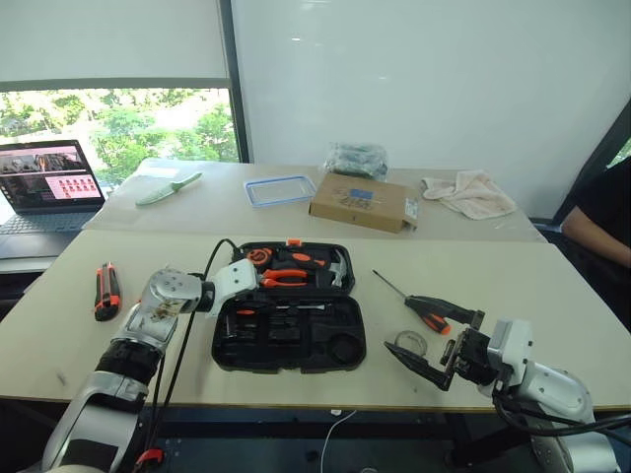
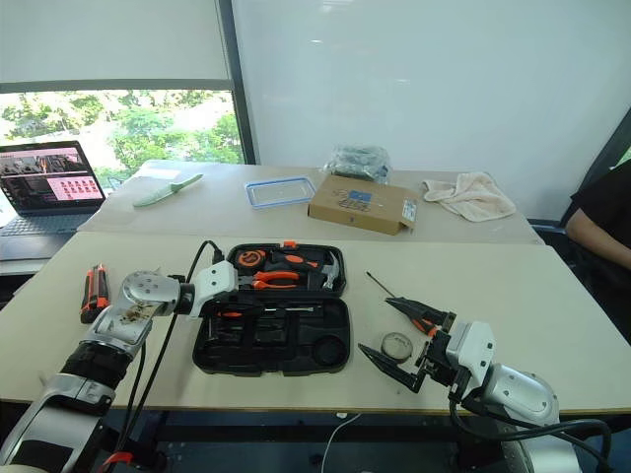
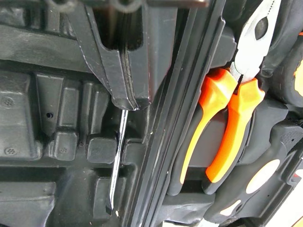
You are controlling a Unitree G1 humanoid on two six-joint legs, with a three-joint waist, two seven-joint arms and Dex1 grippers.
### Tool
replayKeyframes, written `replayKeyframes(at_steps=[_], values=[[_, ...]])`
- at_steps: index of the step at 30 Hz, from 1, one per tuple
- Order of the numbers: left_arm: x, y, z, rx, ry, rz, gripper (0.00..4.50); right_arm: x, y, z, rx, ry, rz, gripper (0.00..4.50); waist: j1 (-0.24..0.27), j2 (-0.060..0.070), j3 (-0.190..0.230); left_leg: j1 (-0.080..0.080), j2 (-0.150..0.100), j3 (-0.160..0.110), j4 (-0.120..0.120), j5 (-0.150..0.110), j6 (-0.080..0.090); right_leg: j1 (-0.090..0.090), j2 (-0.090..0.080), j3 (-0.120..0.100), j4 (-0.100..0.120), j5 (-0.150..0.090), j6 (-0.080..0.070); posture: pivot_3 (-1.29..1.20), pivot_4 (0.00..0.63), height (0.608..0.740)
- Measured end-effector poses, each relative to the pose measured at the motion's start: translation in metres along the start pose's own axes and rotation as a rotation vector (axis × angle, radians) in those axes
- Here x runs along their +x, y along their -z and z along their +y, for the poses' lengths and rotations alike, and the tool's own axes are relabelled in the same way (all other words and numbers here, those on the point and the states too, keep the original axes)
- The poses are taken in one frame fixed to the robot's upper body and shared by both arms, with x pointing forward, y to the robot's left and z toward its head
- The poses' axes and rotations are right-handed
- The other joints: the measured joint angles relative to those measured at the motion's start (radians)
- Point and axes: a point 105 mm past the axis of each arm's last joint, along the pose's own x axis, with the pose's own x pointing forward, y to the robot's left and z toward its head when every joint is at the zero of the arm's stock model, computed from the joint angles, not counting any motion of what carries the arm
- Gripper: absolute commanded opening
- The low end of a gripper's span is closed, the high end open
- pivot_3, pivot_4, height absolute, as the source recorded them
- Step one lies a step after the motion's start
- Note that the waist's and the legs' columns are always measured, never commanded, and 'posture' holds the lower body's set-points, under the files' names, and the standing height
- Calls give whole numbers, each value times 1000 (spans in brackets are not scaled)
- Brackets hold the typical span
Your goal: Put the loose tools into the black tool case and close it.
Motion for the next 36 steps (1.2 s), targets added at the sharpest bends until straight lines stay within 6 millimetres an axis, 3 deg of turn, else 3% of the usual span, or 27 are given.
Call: replayKeyframes(at_steps=[6,9,12,14,18,20,22,24,26,28,36], values=[[0,-3,1,-23,-17,-35,21,-10,6,-1,44,38,38,4500,5,1,-1,3,0,0,0,0,0,4,-1,0,0,-4,6,0,150,740],[-8,1,-11,-78,3,-158,564,-31,9,-4,84,79,102,4500,0,1,-1,-2,1,0,0,-1,1,-2,-1,1,0,0,0,0,150,740],[-36,4,-12,-119,-41,-264,1615,-54,14,-5,92,127,178,4500,-5,0,0,-4,2,0,0,-1,1,-5,1,1,0,0,-1,0,150,740],[-66,8,-9,-99,-111,-298,2323,-72,18,-7,100,176,226,4500,-10,1,0,-2,3,1,-2,-1,1,-4,0,1,0,0,-1,0,150,740],[-112,45,-32,-152,-171,-244,3869,-112,32,-8,116,282,349,4500,-11,2,0,0,3,4,-4,-1,1,-4,0,3,-2,-4,4,0,150,740],[-120,62,-46,-230,-173,-223,4459,-122,38,-8,117,311,398,4500,-9,2,0,0,3,4,-4,-1,1,-4,-1,3,-2,-5,6,0,150,740],[-129,72,-54,-288,-193,-223,4459,-126,44,-16,119,355,458,4500,-6,2,0,0,3,5,-3,-1,1,-4,-1,4,-2,-5,6,0,150,740],[-135,71,-58,-330,-210,-251,4459,-115,46,-43,125,412,507,4500,-7,2,1,0,4,8,-1,1,0,-5,-2,6,-2,-4,2,0,150,740],[-133,58,-57,-312,-191,-293,4459,-91,40,-67,114,411,513,4500,-6,3,2,0,4,8,-1,3,0,-6,-2,8,-2,-1,2,0,150,740],[-129,47,-56,-286,-172,-317,4459,-72,39,-79,114,381,555,4500,-4,3,2,1,4,8,-1,4,0,-6,0,8,-1,-1,1,0,150,740],[-104,17,-51,-267,-131,-426,4459,-29,84,-98,277,316,839,4500,-6,3,2,-7,2,8,-3,2,3,-11,1,8,-2,4,-2,0,150,740]])
